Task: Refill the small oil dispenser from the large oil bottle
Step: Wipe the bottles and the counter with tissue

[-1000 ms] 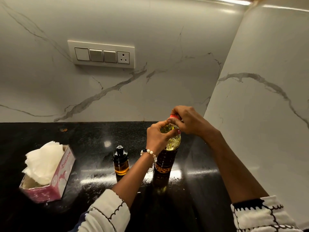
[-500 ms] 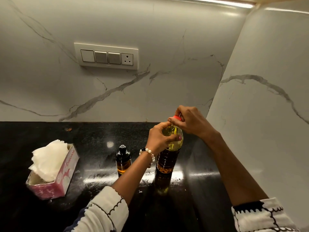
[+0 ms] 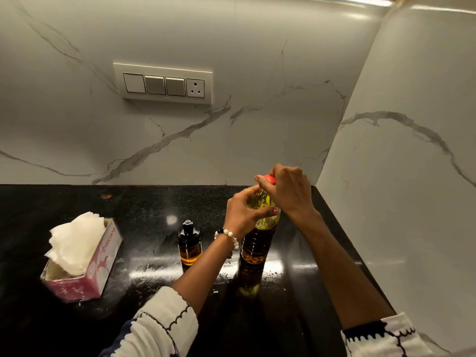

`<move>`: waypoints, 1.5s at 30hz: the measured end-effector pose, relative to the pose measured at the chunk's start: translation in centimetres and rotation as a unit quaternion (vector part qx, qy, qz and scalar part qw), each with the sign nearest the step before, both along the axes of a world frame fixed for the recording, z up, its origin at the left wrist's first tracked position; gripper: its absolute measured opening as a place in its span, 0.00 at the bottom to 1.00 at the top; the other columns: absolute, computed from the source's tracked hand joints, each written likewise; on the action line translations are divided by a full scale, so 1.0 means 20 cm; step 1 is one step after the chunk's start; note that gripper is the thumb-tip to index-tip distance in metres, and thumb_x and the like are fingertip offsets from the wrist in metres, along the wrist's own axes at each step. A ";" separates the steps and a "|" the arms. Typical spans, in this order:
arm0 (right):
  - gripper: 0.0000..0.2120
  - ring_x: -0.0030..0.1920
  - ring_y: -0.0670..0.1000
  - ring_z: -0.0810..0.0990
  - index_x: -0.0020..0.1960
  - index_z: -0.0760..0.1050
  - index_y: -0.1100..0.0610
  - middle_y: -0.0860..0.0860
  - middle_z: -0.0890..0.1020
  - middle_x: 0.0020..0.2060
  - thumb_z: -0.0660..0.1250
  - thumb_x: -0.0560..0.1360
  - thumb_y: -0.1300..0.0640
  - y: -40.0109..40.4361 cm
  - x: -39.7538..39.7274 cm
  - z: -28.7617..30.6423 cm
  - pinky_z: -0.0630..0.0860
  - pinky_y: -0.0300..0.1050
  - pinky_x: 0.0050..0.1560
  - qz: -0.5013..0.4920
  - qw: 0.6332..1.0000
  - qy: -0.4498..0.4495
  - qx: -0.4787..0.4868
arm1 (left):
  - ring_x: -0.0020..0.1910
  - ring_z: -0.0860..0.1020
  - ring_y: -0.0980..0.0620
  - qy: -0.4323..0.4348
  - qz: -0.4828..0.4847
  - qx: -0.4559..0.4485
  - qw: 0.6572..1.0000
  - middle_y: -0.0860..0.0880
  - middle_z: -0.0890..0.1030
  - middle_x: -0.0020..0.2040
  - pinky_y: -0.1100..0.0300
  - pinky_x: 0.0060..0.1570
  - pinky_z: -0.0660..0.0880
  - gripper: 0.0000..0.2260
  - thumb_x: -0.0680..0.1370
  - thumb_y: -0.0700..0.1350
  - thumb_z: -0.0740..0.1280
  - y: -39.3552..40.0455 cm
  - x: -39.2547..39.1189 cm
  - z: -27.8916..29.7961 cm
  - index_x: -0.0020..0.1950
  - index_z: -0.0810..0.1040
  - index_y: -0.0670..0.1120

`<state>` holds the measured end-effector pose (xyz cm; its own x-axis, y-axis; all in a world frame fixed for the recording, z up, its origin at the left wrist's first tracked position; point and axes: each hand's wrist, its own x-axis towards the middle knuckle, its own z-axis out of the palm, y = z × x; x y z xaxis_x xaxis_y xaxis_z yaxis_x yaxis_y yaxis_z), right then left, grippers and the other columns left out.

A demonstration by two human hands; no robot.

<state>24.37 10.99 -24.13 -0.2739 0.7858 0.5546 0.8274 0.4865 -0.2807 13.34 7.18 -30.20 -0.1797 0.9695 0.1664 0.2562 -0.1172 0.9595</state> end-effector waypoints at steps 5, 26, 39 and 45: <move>0.22 0.42 0.55 0.81 0.49 0.77 0.63 0.58 0.82 0.42 0.66 0.74 0.42 -0.03 0.00 0.00 0.75 0.44 0.41 -0.013 1.000 0.010 -0.006 | 0.56 0.78 0.57 0.023 -0.002 0.000 1.000 0.53 0.80 0.58 0.60 0.58 0.76 0.33 0.65 0.46 0.79 -0.02 0.01 0.02 0.68 0.74 0.48; 0.10 0.32 0.48 0.76 0.39 0.79 0.60 0.51 0.80 0.32 0.67 0.76 0.55 -0.43 -0.77 -0.30 0.71 0.41 0.33 0.330 0.914 0.216 -0.094 | 0.40 0.83 0.53 0.002 0.350 0.054 0.935 0.50 0.85 0.40 0.60 0.43 0.79 0.04 0.76 0.43 0.70 -0.70 -0.88 0.00 0.49 0.83 0.46; 0.03 0.37 0.41 0.74 0.44 0.82 0.56 0.47 0.78 0.39 0.73 0.71 0.58 -0.54 -1.47 -0.54 0.69 0.29 0.39 0.273 0.911 0.140 -0.275 | 0.42 0.81 0.60 0.074 0.476 -0.032 0.876 0.54 0.84 0.41 0.60 0.47 0.79 0.04 0.74 0.44 0.72 -0.90 -1.68 -0.19 0.48 0.85 0.47; 0.14 0.50 0.48 0.67 0.46 0.82 0.52 0.43 0.72 0.42 0.76 0.65 0.45 -0.59 -1.62 -0.60 0.68 0.46 0.50 0.272 0.917 0.091 -0.277 | 0.42 0.80 0.63 0.073 0.392 -0.061 0.915 0.56 0.84 0.42 0.70 0.43 0.75 0.06 0.73 0.48 0.73 -0.84 -1.76 -0.22 0.48 0.85 0.49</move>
<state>-7.98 -0.78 -36.21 -0.6518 0.7351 0.1863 0.4199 0.5544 -0.7185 -21.83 -9.56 -34.64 -0.8125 0.5652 0.1427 0.3419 0.2639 0.9019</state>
